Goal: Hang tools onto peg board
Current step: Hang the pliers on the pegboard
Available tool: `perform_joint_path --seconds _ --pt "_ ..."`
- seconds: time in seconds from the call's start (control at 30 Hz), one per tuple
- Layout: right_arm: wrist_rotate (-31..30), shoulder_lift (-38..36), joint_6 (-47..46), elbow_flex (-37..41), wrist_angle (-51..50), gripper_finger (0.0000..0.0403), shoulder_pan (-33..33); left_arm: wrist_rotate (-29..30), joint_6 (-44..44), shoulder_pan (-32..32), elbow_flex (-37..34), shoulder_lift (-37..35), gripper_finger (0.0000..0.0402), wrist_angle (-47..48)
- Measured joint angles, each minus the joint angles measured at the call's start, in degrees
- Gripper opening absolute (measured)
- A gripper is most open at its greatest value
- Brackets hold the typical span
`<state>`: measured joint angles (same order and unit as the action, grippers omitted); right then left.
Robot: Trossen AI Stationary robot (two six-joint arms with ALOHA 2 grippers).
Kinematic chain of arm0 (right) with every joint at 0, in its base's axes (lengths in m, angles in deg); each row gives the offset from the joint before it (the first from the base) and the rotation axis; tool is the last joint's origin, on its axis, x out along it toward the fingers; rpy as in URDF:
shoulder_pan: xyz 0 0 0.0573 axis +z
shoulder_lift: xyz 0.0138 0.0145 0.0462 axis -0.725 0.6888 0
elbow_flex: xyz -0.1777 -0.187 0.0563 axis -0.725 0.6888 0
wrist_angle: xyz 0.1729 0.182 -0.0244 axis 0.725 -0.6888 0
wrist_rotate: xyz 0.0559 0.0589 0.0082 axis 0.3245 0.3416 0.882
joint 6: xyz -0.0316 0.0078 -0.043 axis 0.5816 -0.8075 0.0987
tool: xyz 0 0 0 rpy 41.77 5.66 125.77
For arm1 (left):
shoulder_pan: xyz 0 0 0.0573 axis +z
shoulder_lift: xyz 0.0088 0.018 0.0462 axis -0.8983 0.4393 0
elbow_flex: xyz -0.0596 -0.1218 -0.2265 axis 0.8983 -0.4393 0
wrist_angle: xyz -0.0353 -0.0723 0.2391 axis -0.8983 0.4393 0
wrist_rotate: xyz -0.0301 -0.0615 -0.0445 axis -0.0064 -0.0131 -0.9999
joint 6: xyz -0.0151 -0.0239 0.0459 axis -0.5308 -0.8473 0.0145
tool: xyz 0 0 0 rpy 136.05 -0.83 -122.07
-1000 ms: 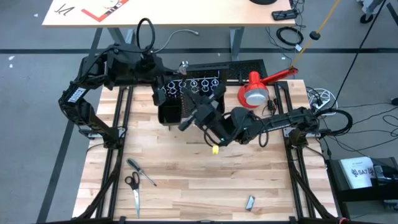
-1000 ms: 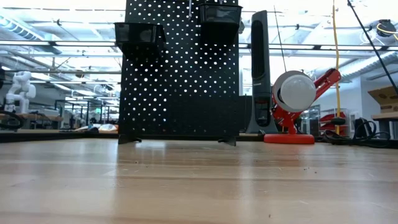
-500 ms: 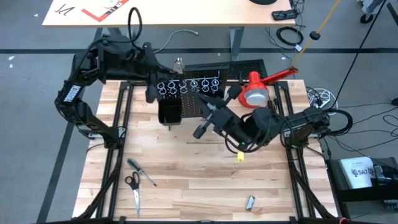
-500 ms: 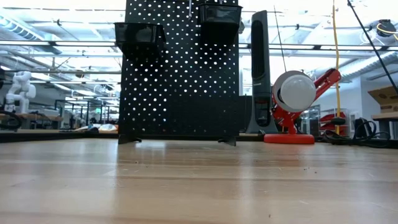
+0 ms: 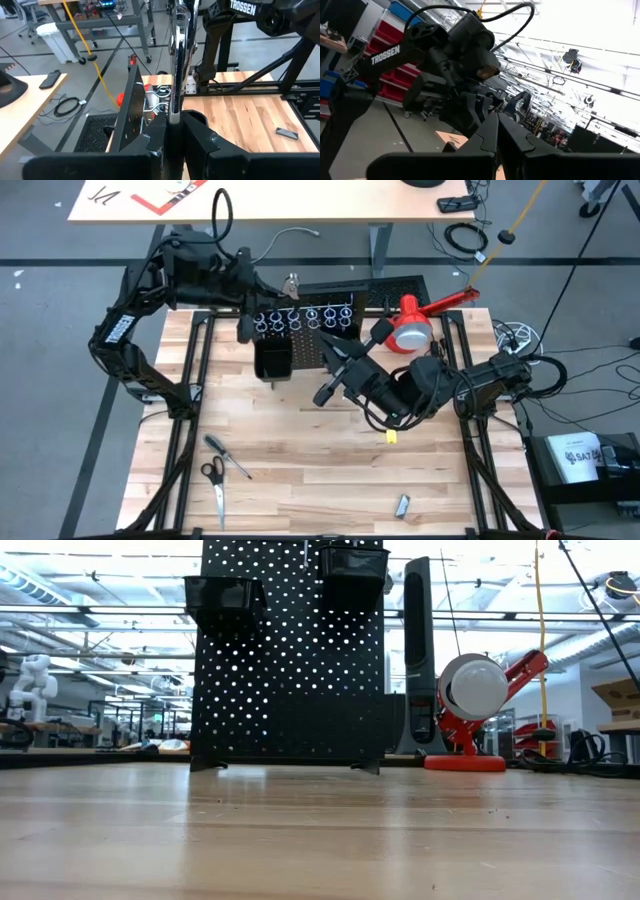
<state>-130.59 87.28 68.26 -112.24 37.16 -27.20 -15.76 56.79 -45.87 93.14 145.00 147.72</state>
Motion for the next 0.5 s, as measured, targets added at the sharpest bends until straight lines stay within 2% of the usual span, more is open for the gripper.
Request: perform_joint_path --seconds 0.23,0.5 --pt "-0.63 -0.87 1.00 0.00 0.04 0.0004 1.00 -0.36 0.94 0.81 -6.65 -4.58 0.0045 -3.35" --pt "-1.04 -1.48 1.22 0.00 -0.05 0.0004 1.16 -3.19 -1.05 2.14 -26.03 -13.93 0.0045 -18.66"
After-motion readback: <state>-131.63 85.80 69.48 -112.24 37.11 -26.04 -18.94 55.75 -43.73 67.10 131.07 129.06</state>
